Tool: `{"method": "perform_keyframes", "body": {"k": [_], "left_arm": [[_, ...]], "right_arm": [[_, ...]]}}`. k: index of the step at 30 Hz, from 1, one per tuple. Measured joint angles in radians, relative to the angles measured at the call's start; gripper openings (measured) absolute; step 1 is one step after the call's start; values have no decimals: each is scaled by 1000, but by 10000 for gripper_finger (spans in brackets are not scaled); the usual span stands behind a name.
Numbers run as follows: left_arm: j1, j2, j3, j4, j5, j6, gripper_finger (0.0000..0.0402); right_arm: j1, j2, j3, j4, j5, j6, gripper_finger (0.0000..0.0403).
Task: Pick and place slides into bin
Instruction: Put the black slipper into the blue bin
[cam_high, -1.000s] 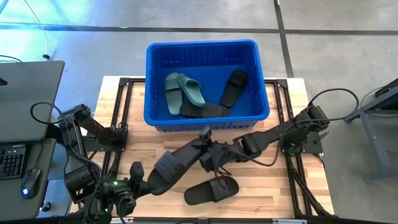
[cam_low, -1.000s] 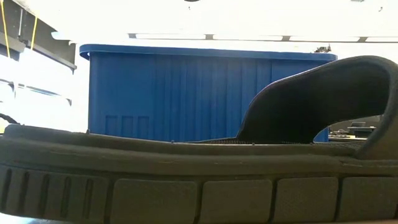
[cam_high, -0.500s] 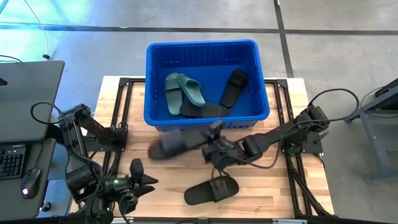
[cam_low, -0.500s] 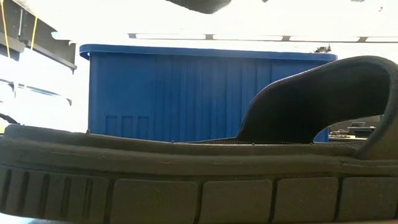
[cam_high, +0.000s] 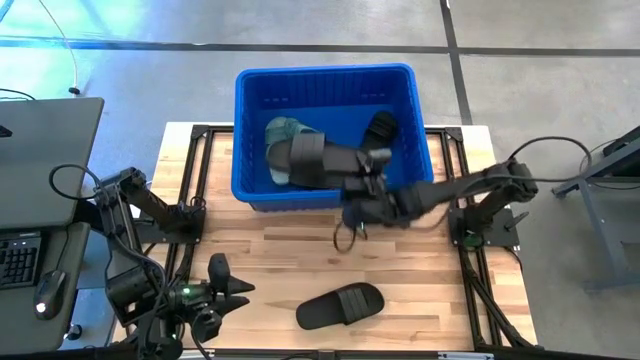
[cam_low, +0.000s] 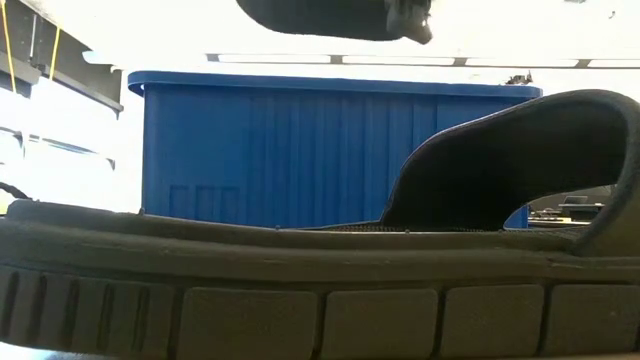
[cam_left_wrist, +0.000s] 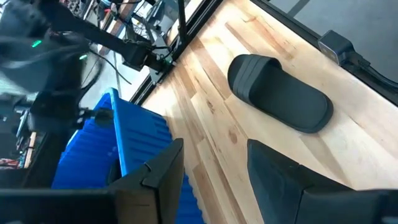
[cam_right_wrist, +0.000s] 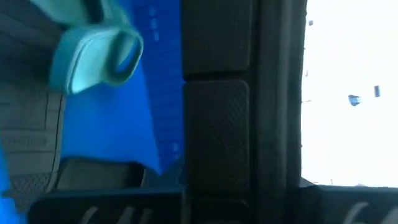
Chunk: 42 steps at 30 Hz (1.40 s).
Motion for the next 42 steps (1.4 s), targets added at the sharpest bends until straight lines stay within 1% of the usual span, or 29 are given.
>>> {"method": "perform_keyframes", "body": {"k": [3, 4, 8, 11, 13, 16, 17, 20, 21, 25, 27, 32, 36, 39, 42], "left_arm": [[0, 0, 0, 0, 0, 0, 161], [0, 0, 0, 0, 0, -1, 161], [0, 0, 0, 0, 1, -4, 161], [0, 0, 0, -1, 13, -2, 161], [0, 0, 0, -2, 23, -2, 161], [0, 0, 0, -3, 24, -2, 161], [0, 0, 0, -3, 23, -2, 161], [0, 0, -1, -3, 23, -2, 161], [0, 0, -1, -3, 23, -1, 161], [0, 0, -1, -3, 23, -1, 161], [0, 0, -1, -3, 17, -1, 161], [0, 0, -1, -3, 15, -1, 161], [0, 0, -1, -3, 13, -1, 161], [0, 0, -1, -3, 12, -1, 161], [0, 0, -1, -3, 12, -1, 161]], "right_arm": [[-112, -26, 0, 2, -98, -28, 46], [-150, -30, 0, 1, -148, -24, 46], [-299, -33, 0, -60, -407, 12, 46], [-399, -30, -6, -123, -546, 39, 46], [-450, -27, -24, -155, -606, 44, 46], [-496, -27, -72, -151, -635, 35, 46], [-508, -27, -90, -146, -659, 27, 46], [-542, -27, -171, -136, -776, -38, 46], [-550, -25, -201, -125, -796, -45, 46], [-562, -26, -311, -52, -782, -61, 46], [-562, -26, -357, -30, -775, -82, 55], [-561, -26, -419, 13, -719, -105, 124], [-561, -26, -432, 28, -695, -144, 170], [-559, -26, -433, 40, -687, -145, 191], [-551, -31, -433, 57, -671, -129, 200]]}}
